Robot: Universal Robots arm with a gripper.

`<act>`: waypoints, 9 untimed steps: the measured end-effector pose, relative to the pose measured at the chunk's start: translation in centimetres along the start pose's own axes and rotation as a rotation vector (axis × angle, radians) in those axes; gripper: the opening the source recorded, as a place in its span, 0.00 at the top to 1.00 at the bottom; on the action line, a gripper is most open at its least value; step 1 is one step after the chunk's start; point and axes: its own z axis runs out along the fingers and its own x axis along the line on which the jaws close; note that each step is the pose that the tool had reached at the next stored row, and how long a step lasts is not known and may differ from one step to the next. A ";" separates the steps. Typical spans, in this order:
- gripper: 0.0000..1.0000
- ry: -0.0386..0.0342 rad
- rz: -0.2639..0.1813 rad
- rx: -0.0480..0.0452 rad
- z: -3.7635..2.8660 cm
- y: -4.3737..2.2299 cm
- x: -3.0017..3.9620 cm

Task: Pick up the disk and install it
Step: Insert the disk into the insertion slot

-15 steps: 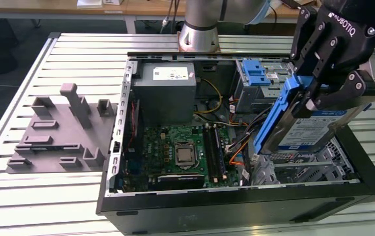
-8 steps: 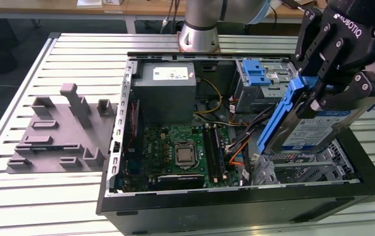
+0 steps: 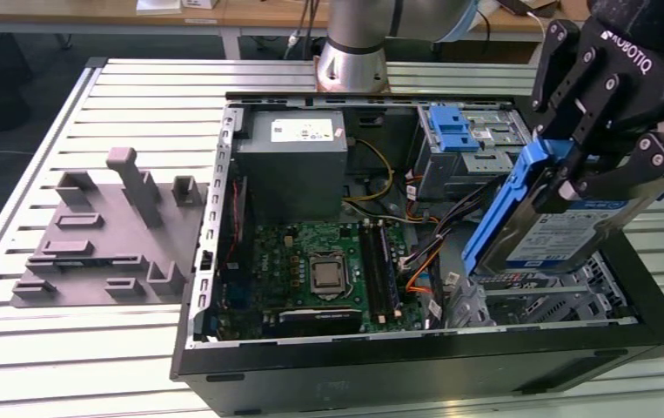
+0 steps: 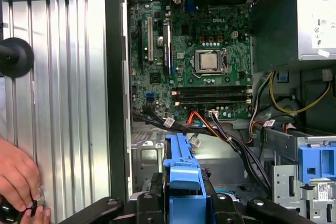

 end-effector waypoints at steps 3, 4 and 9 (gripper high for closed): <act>0.64 0.0002 0.000 0.0000 0.04 -0.17 -0.01; 0.64 0.0001 0.000 0.0000 0.05 -0.17 -0.01; 0.64 -0.0001 0.000 0.0000 0.13 -0.30 -0.01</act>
